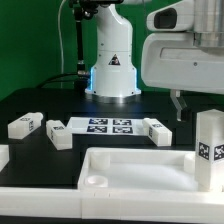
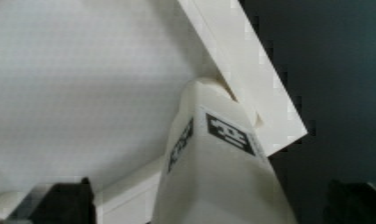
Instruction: Assemble desk
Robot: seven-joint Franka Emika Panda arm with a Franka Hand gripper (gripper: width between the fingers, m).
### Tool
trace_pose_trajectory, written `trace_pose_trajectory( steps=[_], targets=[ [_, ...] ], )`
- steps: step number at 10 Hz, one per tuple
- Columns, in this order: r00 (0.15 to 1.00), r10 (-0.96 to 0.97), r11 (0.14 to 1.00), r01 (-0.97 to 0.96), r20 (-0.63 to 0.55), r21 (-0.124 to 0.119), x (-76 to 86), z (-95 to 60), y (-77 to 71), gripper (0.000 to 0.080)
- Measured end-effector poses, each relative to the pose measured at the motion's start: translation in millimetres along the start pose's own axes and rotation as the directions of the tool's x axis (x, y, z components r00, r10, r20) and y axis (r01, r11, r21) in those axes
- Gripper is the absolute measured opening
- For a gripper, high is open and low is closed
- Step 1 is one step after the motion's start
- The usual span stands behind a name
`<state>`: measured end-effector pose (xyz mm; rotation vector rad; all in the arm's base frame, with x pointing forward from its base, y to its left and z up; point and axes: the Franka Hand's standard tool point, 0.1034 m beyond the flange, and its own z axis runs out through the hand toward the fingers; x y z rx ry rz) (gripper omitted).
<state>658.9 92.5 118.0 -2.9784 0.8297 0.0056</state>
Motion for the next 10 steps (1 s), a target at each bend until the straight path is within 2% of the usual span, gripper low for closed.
trace_pose_trajectory(
  steps=[4, 7, 8, 10],
  targets=[
    [0.912, -0.411, 0.912, 0.411, -0.001, -0.009, -3.7, 0.0, -4.6, 0.0649],
    [0.783, -0.623, 0.783, 0.623, -0.007, -0.009, -2.9, -0.1, -5.7, 0.0649],
    [0.704, -0.710, 0.704, 0.710, -0.007, -0.010, -2.7, -0.2, -5.8, 0.0649],
    [0.625, -0.781, 0.625, 0.781, -0.007, -0.011, -2.3, -0.5, -5.9, 0.0637]
  ],
)
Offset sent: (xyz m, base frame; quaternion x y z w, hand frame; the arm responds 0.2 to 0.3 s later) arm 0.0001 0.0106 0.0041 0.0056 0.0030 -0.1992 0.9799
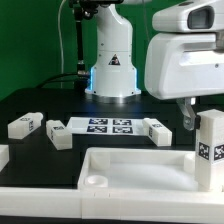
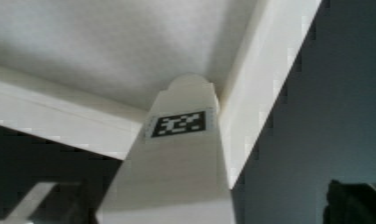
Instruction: Assemble desk
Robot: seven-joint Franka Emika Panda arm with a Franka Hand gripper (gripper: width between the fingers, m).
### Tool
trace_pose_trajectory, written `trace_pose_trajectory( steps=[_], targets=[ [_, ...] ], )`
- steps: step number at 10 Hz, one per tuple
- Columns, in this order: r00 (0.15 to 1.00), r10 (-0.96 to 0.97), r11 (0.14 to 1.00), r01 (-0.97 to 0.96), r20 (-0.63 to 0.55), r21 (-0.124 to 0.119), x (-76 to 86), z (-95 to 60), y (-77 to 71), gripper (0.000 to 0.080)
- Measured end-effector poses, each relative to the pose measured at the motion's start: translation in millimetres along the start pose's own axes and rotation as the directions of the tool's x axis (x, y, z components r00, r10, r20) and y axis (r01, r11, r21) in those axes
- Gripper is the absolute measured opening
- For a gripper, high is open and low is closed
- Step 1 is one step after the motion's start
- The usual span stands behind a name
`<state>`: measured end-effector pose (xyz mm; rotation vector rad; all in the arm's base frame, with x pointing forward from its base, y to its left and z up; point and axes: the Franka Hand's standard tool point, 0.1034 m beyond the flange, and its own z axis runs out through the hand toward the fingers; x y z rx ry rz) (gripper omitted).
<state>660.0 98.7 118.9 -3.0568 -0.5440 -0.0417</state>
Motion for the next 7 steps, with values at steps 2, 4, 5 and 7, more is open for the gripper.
trace_pose_trajectory(
  steps=[2, 4, 5, 7],
  targets=[
    [1.000, -0.008, 1.000, 0.008, 0.000, 0.000, -0.4, 0.3, 0.6, 0.0464],
    [1.000, -0.007, 1.000, 0.007, 0.001, 0.000, -0.5, 0.3, 1.1, 0.0290],
    [1.000, -0.007, 1.000, 0.007, 0.001, 0.000, -0.5, 0.4, 1.2, 0.0288],
    [1.000, 0.013, 1.000, -0.013, 0.000, 0.001, -0.5, 0.4, 1.1, 0.0288]
  ],
)
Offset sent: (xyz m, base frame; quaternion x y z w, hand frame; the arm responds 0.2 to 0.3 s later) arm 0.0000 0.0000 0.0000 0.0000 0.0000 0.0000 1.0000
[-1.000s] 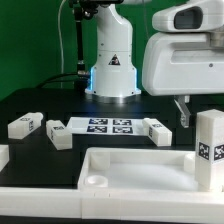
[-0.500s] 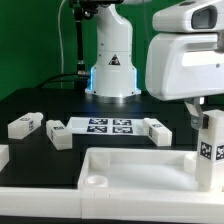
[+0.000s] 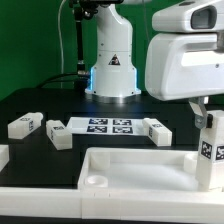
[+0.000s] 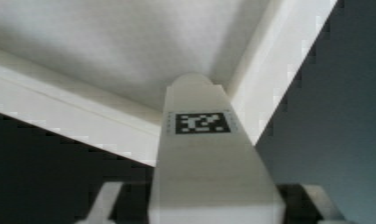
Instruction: Assemble desk
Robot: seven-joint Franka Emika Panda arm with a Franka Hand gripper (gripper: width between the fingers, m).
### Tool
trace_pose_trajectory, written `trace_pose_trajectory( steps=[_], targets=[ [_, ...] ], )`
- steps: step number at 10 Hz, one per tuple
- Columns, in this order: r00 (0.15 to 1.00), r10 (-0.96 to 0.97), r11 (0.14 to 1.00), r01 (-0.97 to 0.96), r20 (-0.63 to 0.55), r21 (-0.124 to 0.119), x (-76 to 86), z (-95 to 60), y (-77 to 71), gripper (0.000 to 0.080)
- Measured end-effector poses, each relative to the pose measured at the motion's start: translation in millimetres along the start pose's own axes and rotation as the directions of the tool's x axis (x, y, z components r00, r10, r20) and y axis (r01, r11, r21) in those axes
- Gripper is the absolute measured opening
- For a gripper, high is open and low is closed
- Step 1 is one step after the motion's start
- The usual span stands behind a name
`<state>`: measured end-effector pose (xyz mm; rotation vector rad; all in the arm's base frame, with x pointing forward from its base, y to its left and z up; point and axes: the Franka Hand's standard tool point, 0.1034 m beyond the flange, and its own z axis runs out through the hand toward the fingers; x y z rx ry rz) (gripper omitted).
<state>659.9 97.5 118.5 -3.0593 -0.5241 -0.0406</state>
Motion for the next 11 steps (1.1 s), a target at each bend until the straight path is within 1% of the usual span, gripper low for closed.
trace_pose_trajectory(
  steps=[1, 2, 4, 5, 7, 8, 10, 11],
  targets=[
    [1.000, 0.031, 1.000, -0.031, -0.002, 0.002, 0.1, 0.2, -0.3, 0.0288],
    [0.985, 0.171, 0.985, -0.171, -0.006, 0.001, 0.5, 0.4, -0.4, 0.0288],
    [0.943, 0.333, 0.943, -0.333, -0.009, 0.004, 0.9, 0.6, -0.3, 0.0288],
    [0.905, 0.426, 0.905, -0.426, -0.010, 0.009, 1.2, 0.7, 0.3, 0.0289],
    [0.793, 0.609, 0.793, -0.609, -0.008, 0.015, 1.4, 0.9, 0.6, 0.0289],
    [0.748, 0.664, 0.748, -0.663, -0.007, 0.016, 1.6, 1.0, 0.6, 0.0289],
    [0.584, 0.811, 0.584, -0.811, -0.005, 0.020, 2.2, 1.4, 0.7, 0.0290],
    [0.524, 0.852, 0.524, -0.851, -0.005, 0.021, 2.4, 1.5, 0.5, 0.0290]
  ],
)
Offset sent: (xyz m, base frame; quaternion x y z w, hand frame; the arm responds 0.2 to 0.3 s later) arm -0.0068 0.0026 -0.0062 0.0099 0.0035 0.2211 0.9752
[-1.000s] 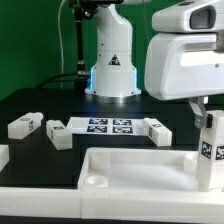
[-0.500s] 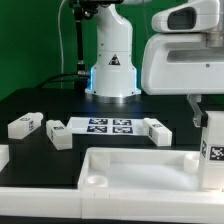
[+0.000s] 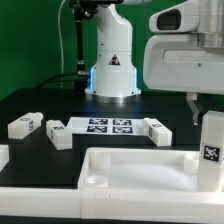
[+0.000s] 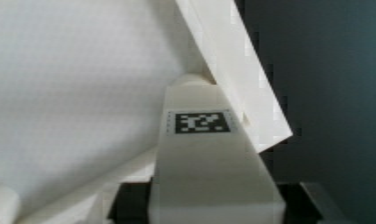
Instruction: Assemble desk
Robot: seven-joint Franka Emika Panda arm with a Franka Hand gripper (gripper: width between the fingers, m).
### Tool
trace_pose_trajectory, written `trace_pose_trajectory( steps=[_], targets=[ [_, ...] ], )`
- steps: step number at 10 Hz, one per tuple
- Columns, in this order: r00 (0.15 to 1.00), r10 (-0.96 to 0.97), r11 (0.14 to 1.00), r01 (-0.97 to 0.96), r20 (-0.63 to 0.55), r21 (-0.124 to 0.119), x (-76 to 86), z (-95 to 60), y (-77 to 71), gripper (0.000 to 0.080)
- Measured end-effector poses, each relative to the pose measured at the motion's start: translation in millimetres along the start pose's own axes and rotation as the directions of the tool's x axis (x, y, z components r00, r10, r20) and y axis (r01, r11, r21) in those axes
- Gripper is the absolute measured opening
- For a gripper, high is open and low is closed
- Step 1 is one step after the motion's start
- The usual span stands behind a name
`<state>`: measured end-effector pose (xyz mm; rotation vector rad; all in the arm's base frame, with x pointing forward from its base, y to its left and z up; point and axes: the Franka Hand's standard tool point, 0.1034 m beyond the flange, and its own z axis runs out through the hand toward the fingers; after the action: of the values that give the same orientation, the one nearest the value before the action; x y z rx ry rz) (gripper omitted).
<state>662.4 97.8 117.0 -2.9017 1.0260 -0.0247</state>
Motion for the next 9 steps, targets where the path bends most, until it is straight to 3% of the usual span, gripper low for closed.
trace_pose_trajectory(
  steps=[3, 7, 8, 9],
  targets=[
    [0.951, 0.311, 0.950, -0.311, 0.002, 0.011, -0.9, 0.7, -0.3, 0.0290],
    [0.955, 0.296, 0.955, -0.297, 0.006, 0.010, -0.7, 0.8, -0.1, 0.0300],
    [0.958, 0.287, 0.958, -0.287, 0.010, 0.004, -1.7, 1.4, 0.9, 0.0502],
    [0.981, 0.193, 0.981, -0.193, 0.018, -0.012, -2.1, 1.2, 2.9, 0.0502]
  ],
)
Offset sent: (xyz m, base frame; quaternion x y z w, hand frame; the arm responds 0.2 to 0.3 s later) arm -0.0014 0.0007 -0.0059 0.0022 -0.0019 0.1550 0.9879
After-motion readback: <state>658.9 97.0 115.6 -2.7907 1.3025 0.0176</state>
